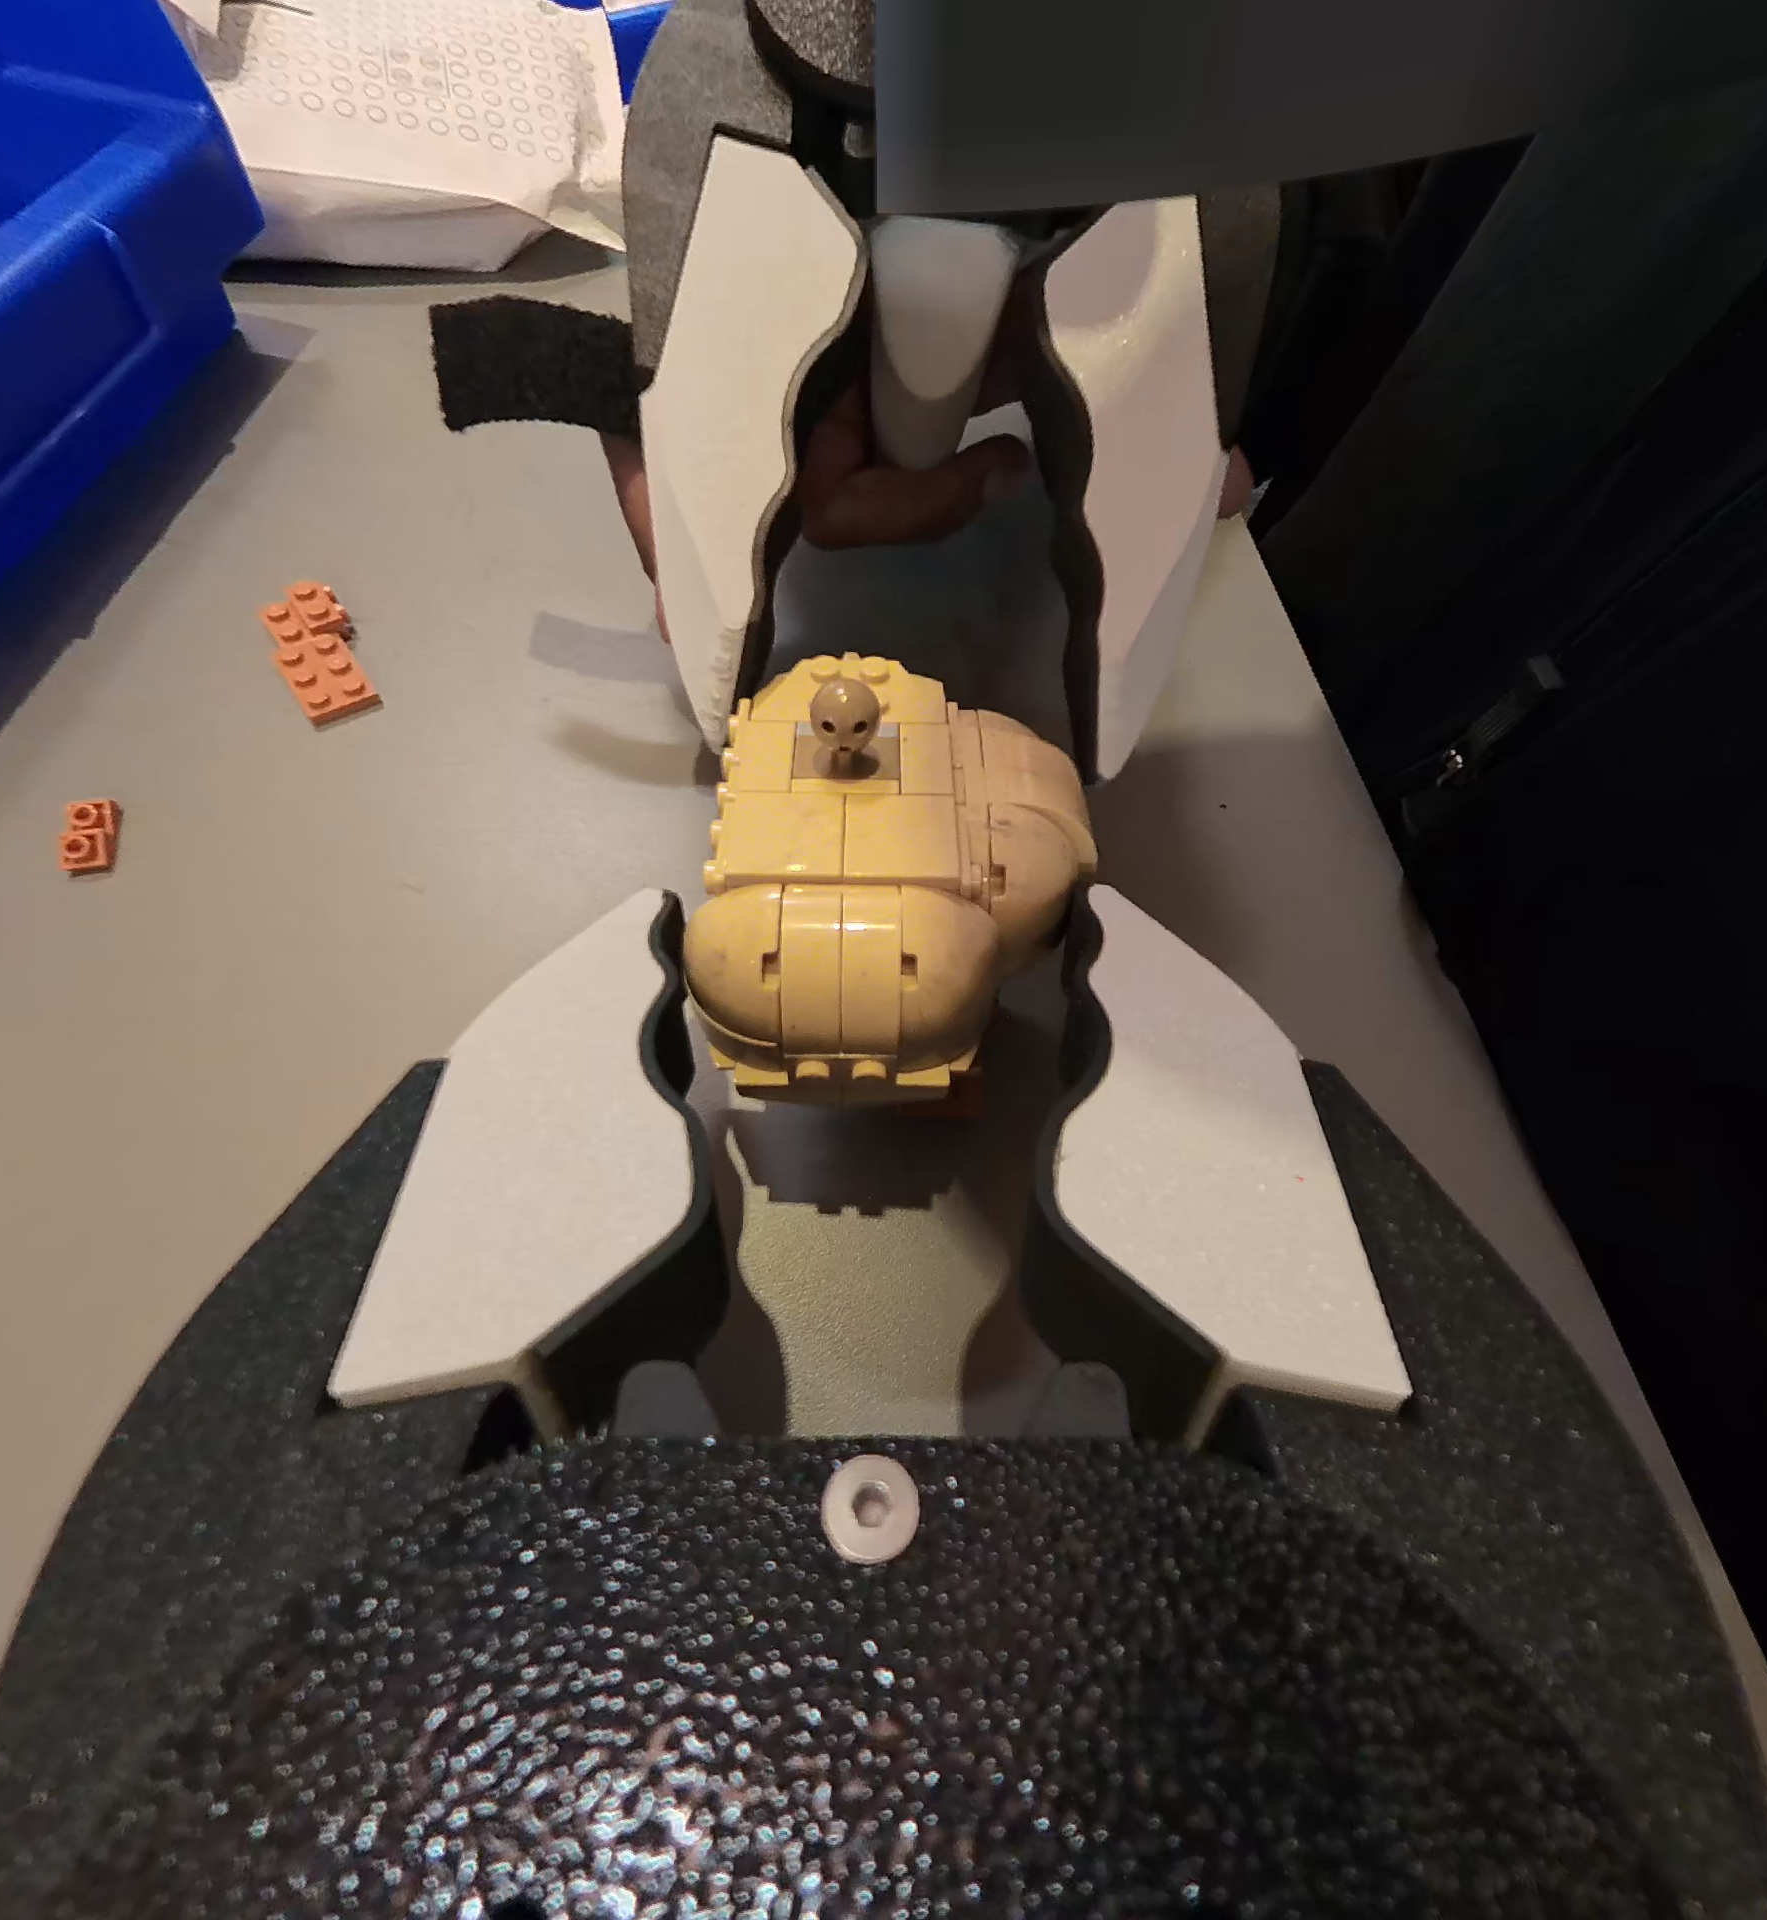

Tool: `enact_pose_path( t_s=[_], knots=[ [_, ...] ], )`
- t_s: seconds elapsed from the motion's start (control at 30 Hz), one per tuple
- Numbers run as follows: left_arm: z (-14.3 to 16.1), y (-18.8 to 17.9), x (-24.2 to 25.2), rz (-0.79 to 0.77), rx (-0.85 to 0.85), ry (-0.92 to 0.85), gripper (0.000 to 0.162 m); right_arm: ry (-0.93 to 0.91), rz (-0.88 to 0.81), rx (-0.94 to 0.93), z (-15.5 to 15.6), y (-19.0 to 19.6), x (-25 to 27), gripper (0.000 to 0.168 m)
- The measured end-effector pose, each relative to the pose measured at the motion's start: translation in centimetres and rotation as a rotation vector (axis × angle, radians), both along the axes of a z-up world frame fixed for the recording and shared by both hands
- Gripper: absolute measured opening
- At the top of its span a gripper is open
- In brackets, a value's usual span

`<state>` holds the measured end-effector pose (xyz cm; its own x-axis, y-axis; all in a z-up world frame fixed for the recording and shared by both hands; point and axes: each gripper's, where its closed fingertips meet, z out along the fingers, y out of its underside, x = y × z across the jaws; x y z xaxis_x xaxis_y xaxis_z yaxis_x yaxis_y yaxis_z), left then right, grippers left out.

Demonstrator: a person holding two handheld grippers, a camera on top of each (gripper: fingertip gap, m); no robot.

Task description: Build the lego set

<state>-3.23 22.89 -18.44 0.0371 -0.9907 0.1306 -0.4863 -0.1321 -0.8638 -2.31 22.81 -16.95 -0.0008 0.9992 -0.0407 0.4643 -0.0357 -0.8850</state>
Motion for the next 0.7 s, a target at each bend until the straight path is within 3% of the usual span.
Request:
enact_pose_path(
  t_s=[0.33, 0.7],
  knots=[
    [0.0, 0.5, -0.1, 0.031, 0.024, 0.004, 0.069, 0.023, -0.052, -0.027, 0.2, 0.5, -0.9, 0.074],
    [0.0, 0.3, 0.0, 0.014, 0.044, 0.02, 0.068, 0.023, -0.04, -0.038, 0.0, 0.4, -1.5, 0.066]
  ],
)
